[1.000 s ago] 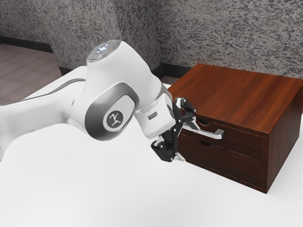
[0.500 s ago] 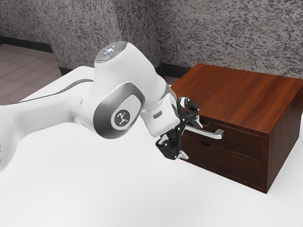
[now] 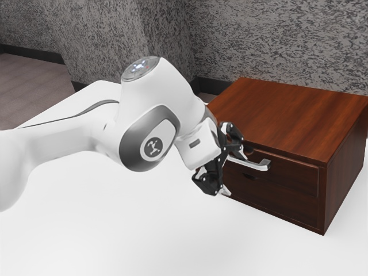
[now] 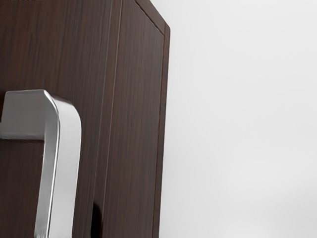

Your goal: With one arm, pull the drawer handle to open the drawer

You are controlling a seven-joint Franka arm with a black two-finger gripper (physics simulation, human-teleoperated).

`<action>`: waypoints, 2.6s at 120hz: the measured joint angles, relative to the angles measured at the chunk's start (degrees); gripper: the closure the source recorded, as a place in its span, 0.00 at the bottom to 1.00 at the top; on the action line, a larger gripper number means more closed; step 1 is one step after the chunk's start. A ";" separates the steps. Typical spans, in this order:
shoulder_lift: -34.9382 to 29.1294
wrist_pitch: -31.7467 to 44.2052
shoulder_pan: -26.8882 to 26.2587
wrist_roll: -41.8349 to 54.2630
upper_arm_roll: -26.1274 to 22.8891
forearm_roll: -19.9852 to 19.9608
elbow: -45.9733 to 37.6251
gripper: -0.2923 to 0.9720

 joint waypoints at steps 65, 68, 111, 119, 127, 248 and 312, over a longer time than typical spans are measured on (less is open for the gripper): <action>-1.32 0.20 -0.84 -0.63 1.12 0.03 -0.59 0.63; -1.46 0.20 -0.82 -0.68 1.12 0.06 -0.65 0.63; -5.15 0.23 0.37 -1.50 0.92 0.57 -4.46 0.67; -5.77 0.24 0.35 -1.69 0.81 0.56 -5.17 0.66; -5.95 0.25 0.31 -1.88 0.68 0.54 -5.44 0.66; -14.64 2.00 0.27 -5.04 -1.14 0.37 -14.15 0.67; -22.50 2.20 0.31 -7.31 -2.53 0.08 -21.46 0.67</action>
